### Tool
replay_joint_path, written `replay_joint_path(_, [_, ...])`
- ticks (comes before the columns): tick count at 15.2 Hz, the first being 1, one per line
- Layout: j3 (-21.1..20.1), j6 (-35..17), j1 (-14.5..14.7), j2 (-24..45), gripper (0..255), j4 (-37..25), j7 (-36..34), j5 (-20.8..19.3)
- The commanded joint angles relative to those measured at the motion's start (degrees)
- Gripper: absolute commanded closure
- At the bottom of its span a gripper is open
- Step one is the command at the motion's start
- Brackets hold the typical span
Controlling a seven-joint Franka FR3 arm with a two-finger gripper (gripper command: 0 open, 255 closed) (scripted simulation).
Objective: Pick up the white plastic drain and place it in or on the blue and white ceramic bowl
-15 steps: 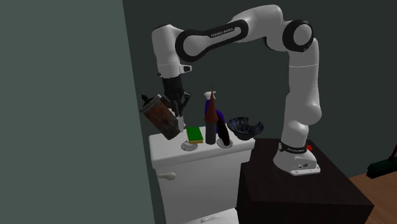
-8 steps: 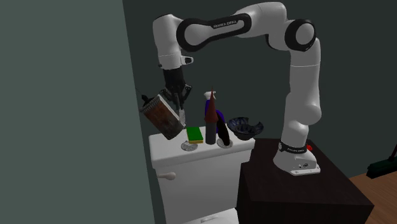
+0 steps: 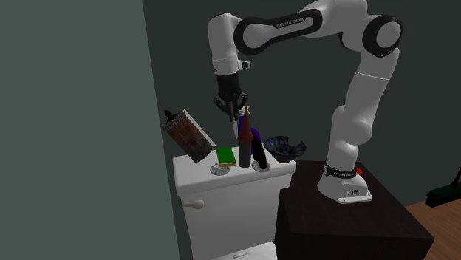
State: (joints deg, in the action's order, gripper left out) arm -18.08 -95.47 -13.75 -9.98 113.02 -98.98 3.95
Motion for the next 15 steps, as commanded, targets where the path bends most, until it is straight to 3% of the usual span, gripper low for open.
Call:
replay_joint_path(1, [1.0,0.0,-0.3,-5.0,255,4.8,1.9,1.1])
replay_joint_path(8, [5.6,3.3,-0.6,-20.6,255,17.3,7.9,2.1])
replay_joint_path(15, [11.0,9.5,-1.0,-35.7,255,26.4,13.4,0.1])
